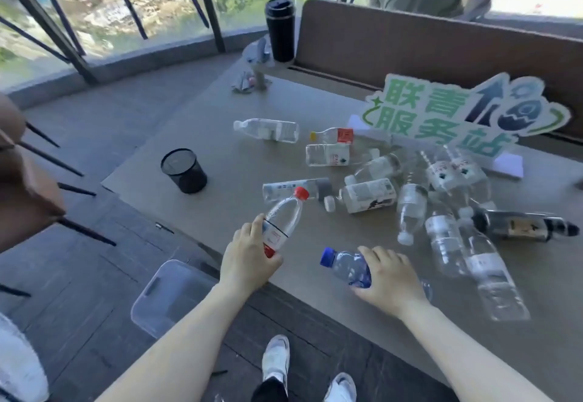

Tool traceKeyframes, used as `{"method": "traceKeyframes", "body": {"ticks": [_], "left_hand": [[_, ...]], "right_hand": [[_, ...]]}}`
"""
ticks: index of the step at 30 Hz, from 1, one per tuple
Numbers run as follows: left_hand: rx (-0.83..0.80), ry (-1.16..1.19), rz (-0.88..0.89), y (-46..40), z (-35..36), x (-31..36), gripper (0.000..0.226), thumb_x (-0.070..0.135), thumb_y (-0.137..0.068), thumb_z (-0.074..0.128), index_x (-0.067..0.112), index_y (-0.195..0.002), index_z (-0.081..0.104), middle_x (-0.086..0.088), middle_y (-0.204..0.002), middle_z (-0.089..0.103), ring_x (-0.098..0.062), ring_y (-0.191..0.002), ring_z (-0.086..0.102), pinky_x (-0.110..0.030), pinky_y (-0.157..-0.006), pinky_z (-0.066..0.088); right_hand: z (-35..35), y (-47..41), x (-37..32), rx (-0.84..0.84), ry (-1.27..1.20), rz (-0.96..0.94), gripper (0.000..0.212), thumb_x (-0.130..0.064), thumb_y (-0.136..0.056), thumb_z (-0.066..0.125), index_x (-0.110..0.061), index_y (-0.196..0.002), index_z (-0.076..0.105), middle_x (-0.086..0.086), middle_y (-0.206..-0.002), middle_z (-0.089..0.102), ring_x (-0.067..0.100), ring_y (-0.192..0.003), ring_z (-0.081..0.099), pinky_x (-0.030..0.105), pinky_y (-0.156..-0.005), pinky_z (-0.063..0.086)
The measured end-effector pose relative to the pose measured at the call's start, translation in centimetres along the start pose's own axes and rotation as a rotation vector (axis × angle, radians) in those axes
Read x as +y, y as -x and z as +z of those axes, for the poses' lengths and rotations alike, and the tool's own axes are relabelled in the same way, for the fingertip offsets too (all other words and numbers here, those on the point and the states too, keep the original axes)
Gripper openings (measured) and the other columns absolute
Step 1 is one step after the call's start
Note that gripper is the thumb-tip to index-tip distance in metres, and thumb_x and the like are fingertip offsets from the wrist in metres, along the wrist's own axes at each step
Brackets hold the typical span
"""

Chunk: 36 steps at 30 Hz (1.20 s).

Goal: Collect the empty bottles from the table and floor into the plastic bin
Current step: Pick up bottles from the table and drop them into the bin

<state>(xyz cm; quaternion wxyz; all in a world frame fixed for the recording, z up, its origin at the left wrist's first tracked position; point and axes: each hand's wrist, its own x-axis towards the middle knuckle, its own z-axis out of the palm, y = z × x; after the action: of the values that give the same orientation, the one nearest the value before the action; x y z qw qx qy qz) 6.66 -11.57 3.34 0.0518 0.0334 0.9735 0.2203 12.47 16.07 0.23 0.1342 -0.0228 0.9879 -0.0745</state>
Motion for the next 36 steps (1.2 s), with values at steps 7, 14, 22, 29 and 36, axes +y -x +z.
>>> {"method": "traceKeyframes", "body": {"ticks": [7, 14, 22, 29, 36], "left_hand": [[0.203, 0.31, -0.494, 6.5, -4.8, -9.7, 0.071, 0.038, -0.075, 0.062, 0.023, -0.138, 0.034, -0.003, -0.123, 0.053, -0.024, -0.109, 0.051, -0.044, -0.089, 0.048], [0.296, 0.566, -0.934, 10.5, -5.2, -20.7, 0.056, 0.039, -0.082, 0.064, 0.019, -0.131, 0.044, -0.008, -0.124, 0.056, -0.028, -0.105, 0.056, -0.034, -0.08, 0.041], [0.112, 0.519, -1.078, 11.1, -4.6, -32.6, 0.062, 0.039, -0.089, 0.054, 0.013, -0.142, 0.037, -0.017, -0.142, 0.043, -0.035, -0.127, 0.045, -0.043, -0.103, 0.04], [0.015, 0.461, -0.993, 12.4, -4.9, -35.3, 0.048, 0.032, -0.091, 0.049, 0.023, -0.138, 0.043, -0.004, -0.14, 0.045, -0.024, -0.119, 0.05, -0.039, -0.097, 0.044], [0.04, 0.387, -0.939, 12.2, -5.0, -36.6, 0.046, 0.028, -0.093, 0.047, 0.021, -0.138, 0.044, -0.002, -0.142, 0.043, -0.022, -0.125, 0.044, -0.041, -0.099, 0.043]], "right_hand": [[-3.6, -3.7, -14.9, 0.037, -0.501, -0.211, 0.061, -0.058, -0.077, 0.064, -0.036, -0.129, 0.041, -0.012, -0.112, 0.051, 0.012, -0.091, 0.056, 0.029, -0.067, 0.043], [0.4, -5.4, -27.8, -0.194, -0.669, -0.271, 0.069, -0.062, -0.074, 0.062, -0.034, -0.135, 0.042, -0.009, -0.123, 0.055, 0.011, -0.101, 0.057, 0.035, -0.086, 0.048], [6.6, -9.5, -37.5, -0.404, -0.616, -0.107, 0.079, -0.06, -0.078, 0.064, -0.028, -0.143, 0.035, -0.001, -0.127, 0.052, 0.017, -0.104, 0.055, 0.035, -0.087, 0.046], [10.1, -13.9, -43.9, -0.47, -0.484, -0.084, 0.084, -0.065, -0.074, 0.063, -0.026, -0.142, 0.035, 0.005, -0.124, 0.054, 0.023, -0.104, 0.058, 0.04, -0.087, 0.05], [12.1, -17.8, -48.5, -0.487, -0.32, -0.148, 0.076, -0.046, -0.087, 0.059, -0.021, -0.149, 0.024, 0.015, -0.141, 0.044, 0.034, -0.123, 0.05, 0.042, -0.091, 0.044]]}}
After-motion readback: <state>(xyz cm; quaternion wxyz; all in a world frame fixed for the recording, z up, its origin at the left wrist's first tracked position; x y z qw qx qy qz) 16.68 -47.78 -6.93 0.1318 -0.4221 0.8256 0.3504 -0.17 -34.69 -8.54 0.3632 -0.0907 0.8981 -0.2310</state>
